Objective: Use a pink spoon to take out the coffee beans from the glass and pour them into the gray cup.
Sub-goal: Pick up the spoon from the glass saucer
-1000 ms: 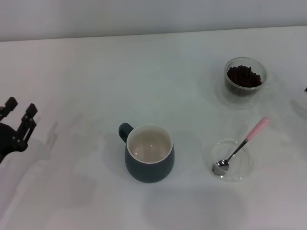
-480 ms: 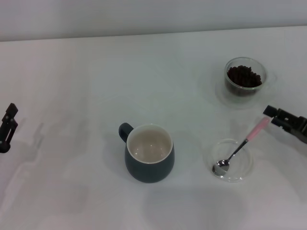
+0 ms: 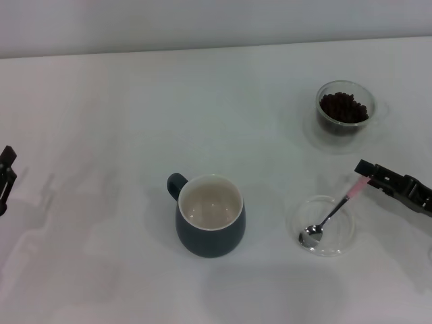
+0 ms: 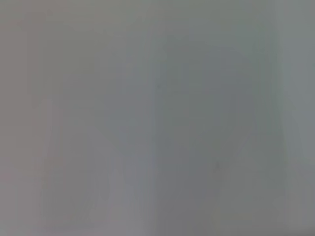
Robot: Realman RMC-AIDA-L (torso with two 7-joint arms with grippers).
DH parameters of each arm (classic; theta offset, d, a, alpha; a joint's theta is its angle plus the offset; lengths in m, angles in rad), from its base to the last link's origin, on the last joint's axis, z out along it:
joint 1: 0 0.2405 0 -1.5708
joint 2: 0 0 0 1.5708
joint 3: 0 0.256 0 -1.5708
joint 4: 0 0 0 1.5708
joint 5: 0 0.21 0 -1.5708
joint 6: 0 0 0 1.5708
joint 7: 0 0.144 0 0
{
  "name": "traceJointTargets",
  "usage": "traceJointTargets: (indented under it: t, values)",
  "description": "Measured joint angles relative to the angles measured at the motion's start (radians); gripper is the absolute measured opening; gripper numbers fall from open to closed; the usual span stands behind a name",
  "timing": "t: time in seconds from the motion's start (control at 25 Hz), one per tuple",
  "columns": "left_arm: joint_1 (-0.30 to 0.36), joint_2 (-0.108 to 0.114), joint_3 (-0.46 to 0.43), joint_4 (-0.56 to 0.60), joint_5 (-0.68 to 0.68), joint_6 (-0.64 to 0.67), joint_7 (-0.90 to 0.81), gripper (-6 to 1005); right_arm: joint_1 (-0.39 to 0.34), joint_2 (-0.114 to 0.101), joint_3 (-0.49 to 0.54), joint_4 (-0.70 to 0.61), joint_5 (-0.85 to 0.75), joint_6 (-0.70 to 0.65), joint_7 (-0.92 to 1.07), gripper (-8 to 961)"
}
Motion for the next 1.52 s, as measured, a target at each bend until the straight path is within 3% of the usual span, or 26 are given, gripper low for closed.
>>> traceJointTargets:
  t: [0.48, 0.92, 1.12, 1.52]
  values:
    - [0.008, 0.001, 0.006, 0.005, 0.004, 0.0, 0.02, 462, 0.003, 0.007, 0.014, 0.046, 0.013, -0.015, -0.057, 766]
    - [0.008, 0.0, 0.008, 0.002, 0.014, 0.007, 0.044, 457, 0.007, 0.01, 0.026, 0.057, 0.026, -0.015, -0.073, 651]
    - [0.009, 0.0, 0.009, 0.0, 0.013, 0.008, 0.044, 457, 0.014, 0.011, 0.026, 0.067, 0.026, -0.014, -0.075, 444]
    - [0.018, -0.002, 0.009, 0.0, 0.013, 0.011, 0.044, 456, 0.011, 0.013, 0.026, 0.069, 0.026, 0.008, -0.094, 437]
